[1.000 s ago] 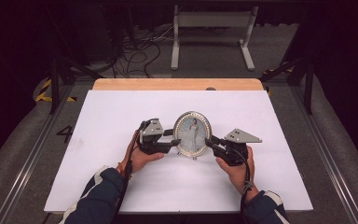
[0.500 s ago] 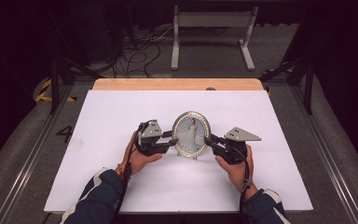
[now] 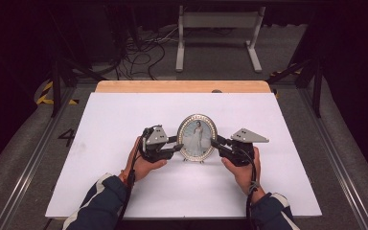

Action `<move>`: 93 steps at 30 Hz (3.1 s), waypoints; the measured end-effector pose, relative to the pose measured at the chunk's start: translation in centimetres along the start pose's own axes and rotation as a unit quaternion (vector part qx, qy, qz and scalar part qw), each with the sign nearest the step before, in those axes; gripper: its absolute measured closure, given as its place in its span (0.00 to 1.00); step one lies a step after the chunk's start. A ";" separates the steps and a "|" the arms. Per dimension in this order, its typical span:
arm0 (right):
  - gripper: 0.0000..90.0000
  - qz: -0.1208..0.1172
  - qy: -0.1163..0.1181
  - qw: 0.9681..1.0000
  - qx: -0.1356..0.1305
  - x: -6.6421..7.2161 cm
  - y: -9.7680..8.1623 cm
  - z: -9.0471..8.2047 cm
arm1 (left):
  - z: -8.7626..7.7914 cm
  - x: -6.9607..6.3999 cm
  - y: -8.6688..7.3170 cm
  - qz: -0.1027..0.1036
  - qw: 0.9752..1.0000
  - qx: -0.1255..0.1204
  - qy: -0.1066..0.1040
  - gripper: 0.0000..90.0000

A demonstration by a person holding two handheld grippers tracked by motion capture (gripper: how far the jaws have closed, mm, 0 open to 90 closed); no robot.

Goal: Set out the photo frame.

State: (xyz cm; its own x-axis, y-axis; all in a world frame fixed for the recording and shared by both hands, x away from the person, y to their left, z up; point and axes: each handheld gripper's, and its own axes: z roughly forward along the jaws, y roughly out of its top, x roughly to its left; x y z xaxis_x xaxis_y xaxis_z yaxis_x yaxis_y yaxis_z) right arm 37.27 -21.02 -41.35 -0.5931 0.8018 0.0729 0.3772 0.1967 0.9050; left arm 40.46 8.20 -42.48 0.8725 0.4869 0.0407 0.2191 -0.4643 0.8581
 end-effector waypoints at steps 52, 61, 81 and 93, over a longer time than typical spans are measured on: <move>0.70 -0.094 -0.004 0.995 0.032 0.8 0.4 -0.1 | -1.2 -0.4 -0.3 0.040 0.999 0.014 0.022 0.64; 0.58 -0.118 0.007 0.991 0.054 0.8 0.4 -0.2 | -1.7 -0.3 -0.6 0.038 0.999 0.017 0.033 0.41; 0.23 -0.122 0.020 0.989 0.081 1.3 -0.5 -0.3 | -3.2 -0.5 -2.1 0.037 0.998 0.049 0.031 0.13; 0.22 -0.129 0.011 0.989 0.072 0.9 -1.2 -1.3 | -4.9 0.0 -4.2 0.035 0.998 0.050 0.030 0.12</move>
State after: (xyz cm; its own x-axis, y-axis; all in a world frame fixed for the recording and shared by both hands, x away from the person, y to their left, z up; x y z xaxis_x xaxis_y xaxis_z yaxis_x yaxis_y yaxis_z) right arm 35.39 -21.25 -41.83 -0.6977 0.7021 -0.1426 0.3075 0.4732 0.8256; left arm 37.38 13.79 -43.53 0.8606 0.4920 0.1314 0.2039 -0.5694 0.7964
